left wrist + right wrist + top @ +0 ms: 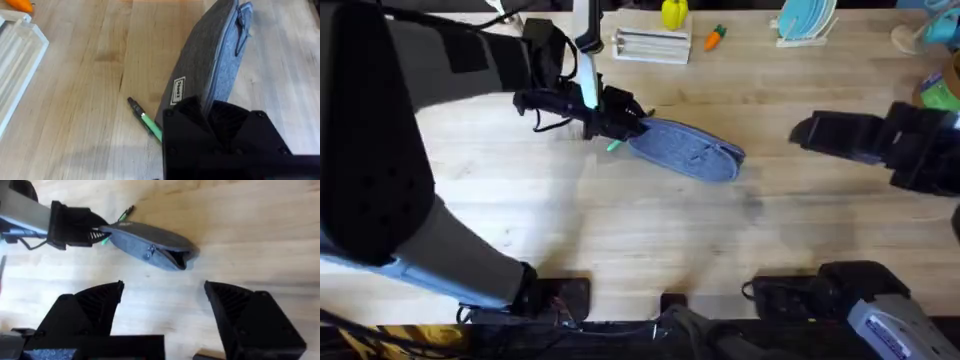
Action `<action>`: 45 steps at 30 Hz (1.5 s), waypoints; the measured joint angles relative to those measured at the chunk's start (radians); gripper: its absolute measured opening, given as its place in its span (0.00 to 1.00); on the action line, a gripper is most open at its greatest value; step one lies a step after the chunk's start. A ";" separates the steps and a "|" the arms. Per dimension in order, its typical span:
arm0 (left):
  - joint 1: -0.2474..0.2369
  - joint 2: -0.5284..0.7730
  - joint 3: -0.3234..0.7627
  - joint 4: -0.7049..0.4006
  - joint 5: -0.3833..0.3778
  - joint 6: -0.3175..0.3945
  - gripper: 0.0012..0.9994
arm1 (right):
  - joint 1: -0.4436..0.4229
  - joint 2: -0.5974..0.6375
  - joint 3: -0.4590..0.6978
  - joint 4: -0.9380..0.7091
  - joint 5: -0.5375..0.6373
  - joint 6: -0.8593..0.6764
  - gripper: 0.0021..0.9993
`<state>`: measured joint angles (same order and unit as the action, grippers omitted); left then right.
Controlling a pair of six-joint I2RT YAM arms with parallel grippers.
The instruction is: Unzip the bag, pick up the pens from the table one at a time and place them inside, then zip the bag closed.
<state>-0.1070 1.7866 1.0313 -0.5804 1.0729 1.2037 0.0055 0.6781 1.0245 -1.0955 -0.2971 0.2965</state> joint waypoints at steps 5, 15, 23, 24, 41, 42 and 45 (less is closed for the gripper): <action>0.000 0.000 0.000 0.000 0.000 0.000 0.04 | 0.033 0.000 -0.169 0.021 -0.115 0.104 1.00; 0.000 0.000 0.000 0.000 0.000 0.000 0.04 | 0.225 0.003 -0.258 0.258 -0.109 0.290 1.00; 0.000 0.000 0.000 0.000 0.000 0.000 0.04 | 0.451 0.104 -0.266 0.360 0.050 0.424 1.00; 0.000 0.000 0.000 0.000 0.000 0.000 0.04 | 0.472 0.120 -0.266 0.372 0.070 0.439 1.00; 0.000 0.000 0.000 0.000 0.000 0.000 0.04 | 0.612 0.435 -0.267 0.601 0.302 0.639 0.98; 0.000 0.000 0.000 0.000 0.000 0.000 0.04 | 0.612 0.450 -0.267 0.618 0.305 0.643 0.97; 0.000 0.000 0.000 0.000 0.000 0.000 0.04 | 0.612 0.483 -0.267 0.662 0.308 0.649 0.94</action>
<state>-0.1070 1.7866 1.0313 -0.5800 1.0729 1.2037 0.6170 1.1613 0.7574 -0.4332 0.0108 0.9454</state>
